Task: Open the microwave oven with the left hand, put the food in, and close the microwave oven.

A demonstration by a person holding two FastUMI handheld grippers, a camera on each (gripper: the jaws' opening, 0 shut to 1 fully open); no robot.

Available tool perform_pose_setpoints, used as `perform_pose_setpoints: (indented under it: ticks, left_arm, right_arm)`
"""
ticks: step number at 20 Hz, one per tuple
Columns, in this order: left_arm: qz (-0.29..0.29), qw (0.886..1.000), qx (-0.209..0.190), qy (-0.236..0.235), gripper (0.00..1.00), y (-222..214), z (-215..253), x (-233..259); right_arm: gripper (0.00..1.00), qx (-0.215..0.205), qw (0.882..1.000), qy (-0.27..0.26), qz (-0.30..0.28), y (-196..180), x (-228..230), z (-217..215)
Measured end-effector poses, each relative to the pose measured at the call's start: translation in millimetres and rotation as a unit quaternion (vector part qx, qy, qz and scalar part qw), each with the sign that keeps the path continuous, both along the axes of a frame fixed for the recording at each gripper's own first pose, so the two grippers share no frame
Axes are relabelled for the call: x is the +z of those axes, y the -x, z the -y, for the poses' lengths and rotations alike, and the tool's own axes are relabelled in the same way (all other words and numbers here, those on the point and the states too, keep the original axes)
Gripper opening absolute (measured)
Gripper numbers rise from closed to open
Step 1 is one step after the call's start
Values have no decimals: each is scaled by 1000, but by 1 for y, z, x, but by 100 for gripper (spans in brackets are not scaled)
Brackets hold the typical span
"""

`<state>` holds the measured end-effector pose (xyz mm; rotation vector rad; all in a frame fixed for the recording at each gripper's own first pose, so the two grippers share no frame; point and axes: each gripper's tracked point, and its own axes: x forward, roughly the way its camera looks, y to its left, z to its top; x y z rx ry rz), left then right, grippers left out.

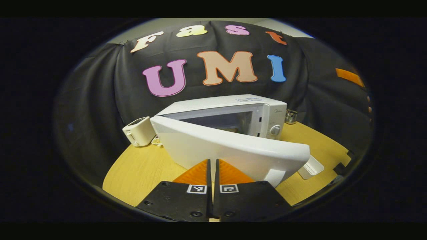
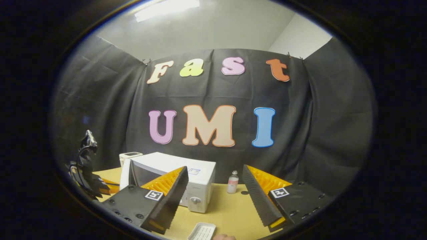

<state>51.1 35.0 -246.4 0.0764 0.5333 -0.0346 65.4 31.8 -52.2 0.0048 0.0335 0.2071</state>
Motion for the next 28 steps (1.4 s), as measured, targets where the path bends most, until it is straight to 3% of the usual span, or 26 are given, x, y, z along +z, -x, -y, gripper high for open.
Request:
perform_pose_setpoints:
  ticks: [7,12,28]
  left_arm:
    - [10,1000,-15,15,0,-36,18,0]
    - [12,999,-11,52,0,-61,30,2]
    - [35,998,-15,55,0,-117,38,3]
  right_arm:
    - [93,-2,1000,-1,-3,6,4,0]
    - [93,-2,1000,-2,-8,12,5,-2]
    - [93,-17,1000,4,-17,25,-2,-6]
